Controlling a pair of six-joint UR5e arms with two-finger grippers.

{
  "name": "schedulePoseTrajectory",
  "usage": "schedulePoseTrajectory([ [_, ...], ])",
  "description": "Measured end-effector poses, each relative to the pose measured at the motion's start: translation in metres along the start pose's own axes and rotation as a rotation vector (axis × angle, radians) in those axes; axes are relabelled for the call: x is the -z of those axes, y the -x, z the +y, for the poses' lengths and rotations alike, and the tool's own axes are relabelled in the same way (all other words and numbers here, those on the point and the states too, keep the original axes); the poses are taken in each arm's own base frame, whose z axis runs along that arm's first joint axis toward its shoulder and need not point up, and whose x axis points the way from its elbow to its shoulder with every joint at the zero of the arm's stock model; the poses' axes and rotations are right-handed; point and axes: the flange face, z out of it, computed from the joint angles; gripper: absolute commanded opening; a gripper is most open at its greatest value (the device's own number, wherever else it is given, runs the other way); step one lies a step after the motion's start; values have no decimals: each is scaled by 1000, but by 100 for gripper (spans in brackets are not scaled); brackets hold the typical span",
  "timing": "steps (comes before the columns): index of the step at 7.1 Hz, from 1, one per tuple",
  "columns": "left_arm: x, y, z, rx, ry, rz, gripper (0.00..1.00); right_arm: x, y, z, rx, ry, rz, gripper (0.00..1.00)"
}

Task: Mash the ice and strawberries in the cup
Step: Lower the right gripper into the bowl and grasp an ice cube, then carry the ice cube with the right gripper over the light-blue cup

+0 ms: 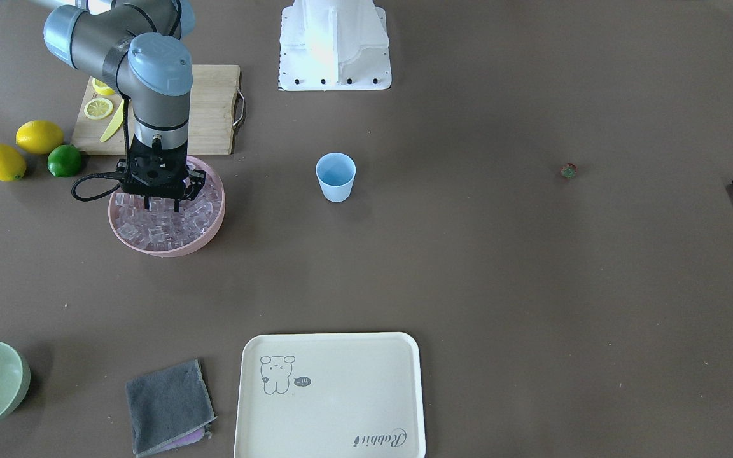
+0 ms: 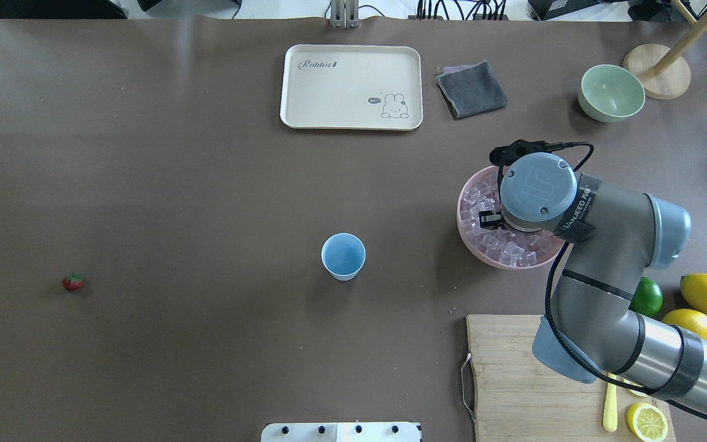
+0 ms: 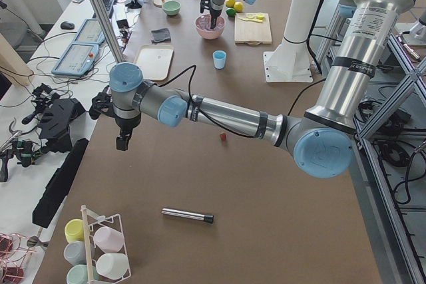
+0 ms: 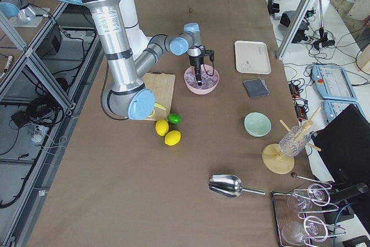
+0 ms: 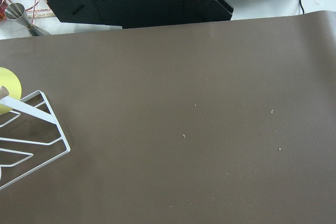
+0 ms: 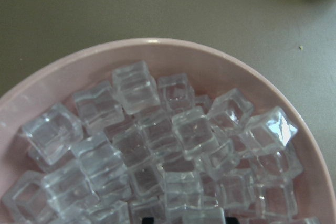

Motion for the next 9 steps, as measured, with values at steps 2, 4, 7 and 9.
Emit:
schedulePoseTrajectory([
  [2, -1, 1, 0, 4, 3, -1, 98, 11, -7, -11, -19, -19, -10, 0],
  [4, -3, 3, 0, 8, 6, -2, 98, 43, -17, -25, -43, -60, -58, 0],
  [7, -1, 2, -1, 10, 3, -1, 98, 100, -8, -42, -57, -132, -156, 0],
  [9, 4, 2, -5, 14, -6, -1, 98, 139, 15, -52, -49, -178, -232, 0],
])
